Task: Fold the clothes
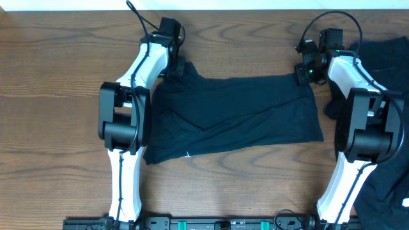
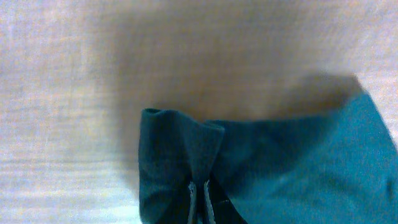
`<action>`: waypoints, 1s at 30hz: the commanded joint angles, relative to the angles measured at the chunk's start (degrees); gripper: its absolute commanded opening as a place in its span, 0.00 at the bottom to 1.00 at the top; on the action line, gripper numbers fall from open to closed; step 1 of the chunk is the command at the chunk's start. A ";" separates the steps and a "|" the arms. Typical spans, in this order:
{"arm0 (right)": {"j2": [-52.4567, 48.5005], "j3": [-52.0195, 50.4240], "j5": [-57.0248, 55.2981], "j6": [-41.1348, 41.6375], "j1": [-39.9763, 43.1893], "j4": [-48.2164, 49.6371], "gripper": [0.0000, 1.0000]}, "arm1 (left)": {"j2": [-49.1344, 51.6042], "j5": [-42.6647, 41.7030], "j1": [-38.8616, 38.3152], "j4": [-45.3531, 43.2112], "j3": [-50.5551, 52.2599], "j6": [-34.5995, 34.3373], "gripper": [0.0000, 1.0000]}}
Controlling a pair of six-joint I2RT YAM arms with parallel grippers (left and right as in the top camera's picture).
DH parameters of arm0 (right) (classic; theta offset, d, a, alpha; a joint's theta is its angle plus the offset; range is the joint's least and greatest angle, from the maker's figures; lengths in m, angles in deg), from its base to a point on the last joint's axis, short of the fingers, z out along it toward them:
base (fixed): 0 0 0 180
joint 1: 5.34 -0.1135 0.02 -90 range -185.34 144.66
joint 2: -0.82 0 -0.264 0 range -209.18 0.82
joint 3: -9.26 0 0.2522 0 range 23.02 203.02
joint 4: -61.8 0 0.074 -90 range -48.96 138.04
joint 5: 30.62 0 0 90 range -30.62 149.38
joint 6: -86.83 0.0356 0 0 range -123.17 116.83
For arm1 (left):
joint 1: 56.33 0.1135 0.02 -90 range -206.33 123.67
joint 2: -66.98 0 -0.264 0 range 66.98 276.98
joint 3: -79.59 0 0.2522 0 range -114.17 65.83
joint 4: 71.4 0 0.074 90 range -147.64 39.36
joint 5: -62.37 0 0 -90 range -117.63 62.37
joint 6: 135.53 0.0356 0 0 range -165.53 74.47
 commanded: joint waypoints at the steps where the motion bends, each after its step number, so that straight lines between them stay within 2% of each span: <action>1: -1.20 0.02 3.30 1.22 -0.72 -0.74 0.01 | -4.61 0.68 0.44 2.69 0.79 -0.28 0.06; 10: 6.19 0.04 6.19 1.22 -0.68 -8.39 0.01 | -13.51 0.22 0.37 9.77 0.79 -2.27 0.06; 21: 13.03 0.04 5.68 2.89 -0.63 -24.37 0.01 | -18.29 0.09 0.24 29.81 1.36 -12.66 0.06; 24: 13.03 0.02 4.22 4.87 -0.63 -28.24 0.01 | -18.29 -0.85 0.00 33.83 2.86 -13.27 0.06; 30: 13.09 0.02 0.76 11.13 -0.44 -35.01 0.01 | -18.47 -2.21 0.00 33.88 8.44 -14.05 0.06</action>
